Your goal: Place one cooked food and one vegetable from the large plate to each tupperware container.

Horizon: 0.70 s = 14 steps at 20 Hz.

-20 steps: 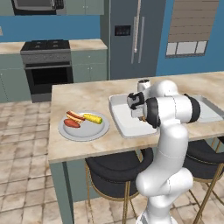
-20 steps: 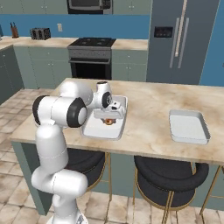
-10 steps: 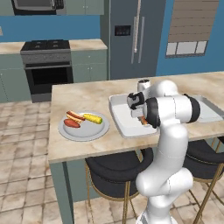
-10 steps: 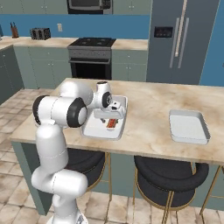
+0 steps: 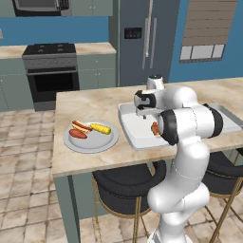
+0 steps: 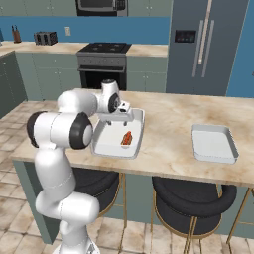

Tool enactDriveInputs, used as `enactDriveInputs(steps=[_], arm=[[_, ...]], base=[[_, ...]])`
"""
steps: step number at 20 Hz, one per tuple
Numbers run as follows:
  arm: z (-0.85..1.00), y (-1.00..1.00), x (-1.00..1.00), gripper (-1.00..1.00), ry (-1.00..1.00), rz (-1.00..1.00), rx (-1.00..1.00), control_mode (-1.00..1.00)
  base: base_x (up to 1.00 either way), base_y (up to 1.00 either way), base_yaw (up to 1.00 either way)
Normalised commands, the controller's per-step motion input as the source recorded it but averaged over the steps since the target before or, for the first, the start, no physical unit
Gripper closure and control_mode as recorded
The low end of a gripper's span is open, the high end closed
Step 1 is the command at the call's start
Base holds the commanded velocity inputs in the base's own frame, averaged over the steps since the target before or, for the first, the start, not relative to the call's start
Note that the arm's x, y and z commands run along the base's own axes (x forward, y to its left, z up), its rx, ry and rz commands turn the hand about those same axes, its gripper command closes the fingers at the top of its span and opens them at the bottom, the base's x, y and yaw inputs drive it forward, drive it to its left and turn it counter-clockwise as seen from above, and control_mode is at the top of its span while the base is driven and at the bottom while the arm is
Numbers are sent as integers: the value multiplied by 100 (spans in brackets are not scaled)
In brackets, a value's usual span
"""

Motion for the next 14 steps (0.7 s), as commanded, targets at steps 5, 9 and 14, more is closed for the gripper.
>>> enactDriveInputs(steps=[5,9,14], arm=[[66,78,-8,-100,-4,34,0,-100],[1,75,-37,-100,-14,47,2,-100],[0,66,-2,-100,-3,52,9,-100]], base=[[0,0,0],[0,0,0],[0,0,0]])
